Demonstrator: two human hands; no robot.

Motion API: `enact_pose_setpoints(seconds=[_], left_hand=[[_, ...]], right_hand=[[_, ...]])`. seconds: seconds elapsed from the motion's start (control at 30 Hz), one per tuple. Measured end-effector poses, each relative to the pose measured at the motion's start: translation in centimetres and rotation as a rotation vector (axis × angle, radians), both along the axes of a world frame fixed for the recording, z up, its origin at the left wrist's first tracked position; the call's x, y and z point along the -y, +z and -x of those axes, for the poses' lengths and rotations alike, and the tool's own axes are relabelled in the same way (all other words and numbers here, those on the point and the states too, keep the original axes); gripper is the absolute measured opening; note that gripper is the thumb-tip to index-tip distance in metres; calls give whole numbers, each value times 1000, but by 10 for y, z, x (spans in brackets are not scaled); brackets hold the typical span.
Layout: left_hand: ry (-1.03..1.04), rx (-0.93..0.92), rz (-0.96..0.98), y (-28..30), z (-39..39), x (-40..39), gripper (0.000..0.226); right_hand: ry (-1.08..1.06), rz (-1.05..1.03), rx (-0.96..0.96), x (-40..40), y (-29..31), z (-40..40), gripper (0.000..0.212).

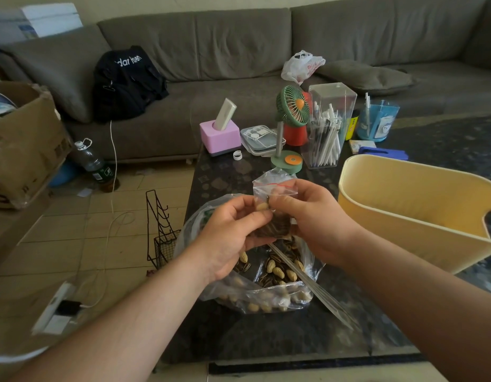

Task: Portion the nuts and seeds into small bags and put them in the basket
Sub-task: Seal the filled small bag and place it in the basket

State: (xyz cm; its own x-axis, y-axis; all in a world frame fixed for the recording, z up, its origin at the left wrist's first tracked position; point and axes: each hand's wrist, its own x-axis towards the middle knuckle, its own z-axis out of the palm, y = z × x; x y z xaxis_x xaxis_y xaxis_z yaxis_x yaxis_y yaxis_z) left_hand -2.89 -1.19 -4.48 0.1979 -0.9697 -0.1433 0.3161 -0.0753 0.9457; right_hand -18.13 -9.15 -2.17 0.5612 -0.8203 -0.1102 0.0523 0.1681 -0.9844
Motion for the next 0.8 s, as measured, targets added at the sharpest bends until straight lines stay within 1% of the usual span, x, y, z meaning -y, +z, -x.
enact_pose_setpoints(seconds=[0.07,0.1,0.13,0.2,0.23,0.33,0.37,0.43,0.5,0.57,0.67,0.8], left_hand=[[14,2,22,2,1,0,33],[28,8,24,2,2,0,30],[42,6,22,2,2,0,25],[54,-10,20,2,3,1,19],[51,-19,24,2,4,0,23],[29,19,23,1,10,0,38],[26,43,16,1,12,0,38],[35,53,-1,1,14,1,28],[41,10,-22,0,12,3,20],[44,-34,-38,3,13,3,21],[48,-52,-33,3,13,4,25],[52,-48,-24,3,12,3,30]], right_hand=[[-17,-25,6,0,0,0,29],[-29,-23,-2,0,0,0,30],[-42,-5,-16,0,1,0,27],[-56,34,-43,1,2,0,13],[-58,42,-51,2,3,0,10],[-55,48,-73,5,4,0,18],[-50,60,-84,5,5,1,18],[-26,75,-104,5,7,2,16],[-11,64,-120,6,11,2,15],[-12,78,-143,8,11,3,17],[0,113,-158,7,12,4,17],[-1,104,-72,5,14,2,5]])
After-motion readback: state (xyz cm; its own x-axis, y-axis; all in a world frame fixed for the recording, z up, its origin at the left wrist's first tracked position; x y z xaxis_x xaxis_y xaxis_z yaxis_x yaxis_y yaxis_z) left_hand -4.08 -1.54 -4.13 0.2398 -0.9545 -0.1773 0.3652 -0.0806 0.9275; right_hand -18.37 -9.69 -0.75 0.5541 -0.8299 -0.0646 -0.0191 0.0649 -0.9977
